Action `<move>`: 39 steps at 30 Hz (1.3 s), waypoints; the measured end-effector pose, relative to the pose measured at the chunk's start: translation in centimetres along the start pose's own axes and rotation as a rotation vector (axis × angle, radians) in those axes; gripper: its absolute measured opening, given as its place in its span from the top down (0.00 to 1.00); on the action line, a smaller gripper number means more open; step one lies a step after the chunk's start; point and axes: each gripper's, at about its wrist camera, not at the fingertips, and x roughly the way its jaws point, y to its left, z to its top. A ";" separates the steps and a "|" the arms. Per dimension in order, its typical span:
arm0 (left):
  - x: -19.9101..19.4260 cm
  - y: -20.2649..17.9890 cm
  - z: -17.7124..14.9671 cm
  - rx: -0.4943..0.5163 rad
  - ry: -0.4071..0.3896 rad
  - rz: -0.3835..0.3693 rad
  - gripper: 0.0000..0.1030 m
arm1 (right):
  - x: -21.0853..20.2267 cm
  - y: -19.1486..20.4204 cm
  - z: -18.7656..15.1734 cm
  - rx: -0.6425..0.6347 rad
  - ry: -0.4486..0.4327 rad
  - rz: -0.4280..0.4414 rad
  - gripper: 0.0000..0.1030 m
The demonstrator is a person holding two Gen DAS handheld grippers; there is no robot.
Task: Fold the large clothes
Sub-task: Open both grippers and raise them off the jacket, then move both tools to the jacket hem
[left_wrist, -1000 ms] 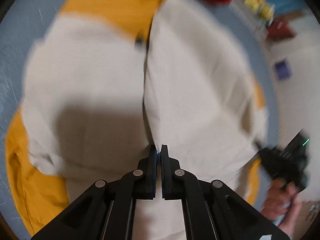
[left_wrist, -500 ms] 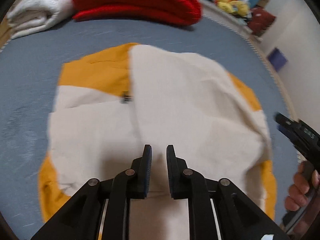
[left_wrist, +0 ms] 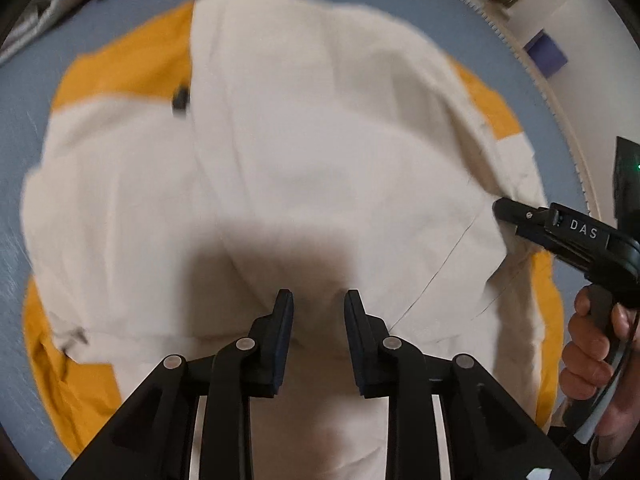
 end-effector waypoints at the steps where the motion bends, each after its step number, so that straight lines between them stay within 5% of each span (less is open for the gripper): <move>1: -0.6 -0.1 0.1 0.004 -0.022 -0.001 0.77 | -1.0 0.6 0.1 -0.029 -0.044 -0.028 0.56; 3: -1.0 -0.1 0.2 0.006 -0.045 0.000 0.77 | -3.4 1.8 0.0 -0.062 -0.150 -0.060 0.56; 8: 1.0 0.5 0.4 -0.041 0.018 0.093 0.77 | -6.7 5.6 -1.6 -0.171 -0.308 0.020 0.56; 10: -0.3 1.0 0.3 -0.078 0.000 0.070 0.78 | -4.8 7.1 -2.6 -0.234 -0.244 0.047 0.56; 14: -4.2 0.6 0.2 -0.034 -0.089 0.055 0.78 | 1.2 5.3 -4.4 -0.121 -0.001 -0.005 0.56; 18: -7.7 0.1 -0.7 0.002 -0.178 0.046 0.78 | -0.4 6.3 -4.7 -0.170 -0.077 -0.016 0.56; 28: -16.2 1.2 -5.3 0.068 -0.458 0.173 0.78 | -17.8 11.5 -10.8 -0.417 -0.639 0.009 0.56; 33: -20.6 1.6 -9.0 0.020 -0.532 0.096 0.78 | -25.4 9.0 -17.2 -0.462 -0.739 0.010 0.56; 39: -24.5 0.8 -14.8 0.038 -0.597 0.116 0.78 | -33.0 2.3 -23.7 -0.426 -0.799 -0.057 0.56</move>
